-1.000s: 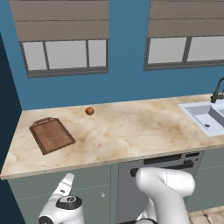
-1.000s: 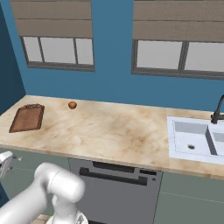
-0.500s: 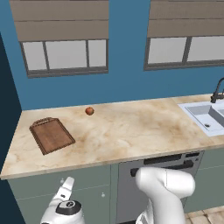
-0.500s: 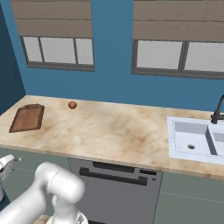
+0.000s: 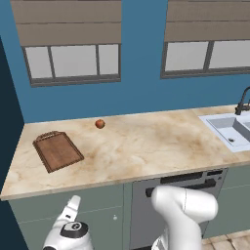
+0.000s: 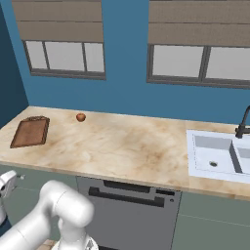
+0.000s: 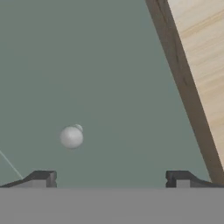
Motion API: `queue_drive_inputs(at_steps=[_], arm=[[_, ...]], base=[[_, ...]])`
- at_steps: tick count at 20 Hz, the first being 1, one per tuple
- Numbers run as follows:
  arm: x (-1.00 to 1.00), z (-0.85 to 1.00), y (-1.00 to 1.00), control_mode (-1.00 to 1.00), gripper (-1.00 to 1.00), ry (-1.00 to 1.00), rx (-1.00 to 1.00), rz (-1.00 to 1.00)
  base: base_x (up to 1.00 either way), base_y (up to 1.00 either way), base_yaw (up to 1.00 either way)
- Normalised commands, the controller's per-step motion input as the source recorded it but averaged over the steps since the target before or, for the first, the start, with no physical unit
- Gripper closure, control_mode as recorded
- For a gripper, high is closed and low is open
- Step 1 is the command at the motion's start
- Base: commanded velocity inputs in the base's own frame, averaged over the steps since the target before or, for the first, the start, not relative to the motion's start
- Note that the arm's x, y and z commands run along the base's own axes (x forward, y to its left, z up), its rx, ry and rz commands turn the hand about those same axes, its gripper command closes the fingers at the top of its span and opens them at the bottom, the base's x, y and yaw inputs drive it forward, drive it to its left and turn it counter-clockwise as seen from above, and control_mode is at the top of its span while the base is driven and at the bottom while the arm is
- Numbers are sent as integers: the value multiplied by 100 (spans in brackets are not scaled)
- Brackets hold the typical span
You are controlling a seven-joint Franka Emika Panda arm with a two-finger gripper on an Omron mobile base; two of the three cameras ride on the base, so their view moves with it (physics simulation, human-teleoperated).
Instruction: Open the drawer on the left and place the cutting tools on the cutting board.
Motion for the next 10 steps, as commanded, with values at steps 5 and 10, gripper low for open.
queue_drive_inputs(at_steps=[5, 10], arm=[[28, -8, 4, -100, -100, -1, 0, 0], [33, -18, 9, -100, -100, -1, 0, 0]], base=[[0, 0, 0], [0, 0, 0]])
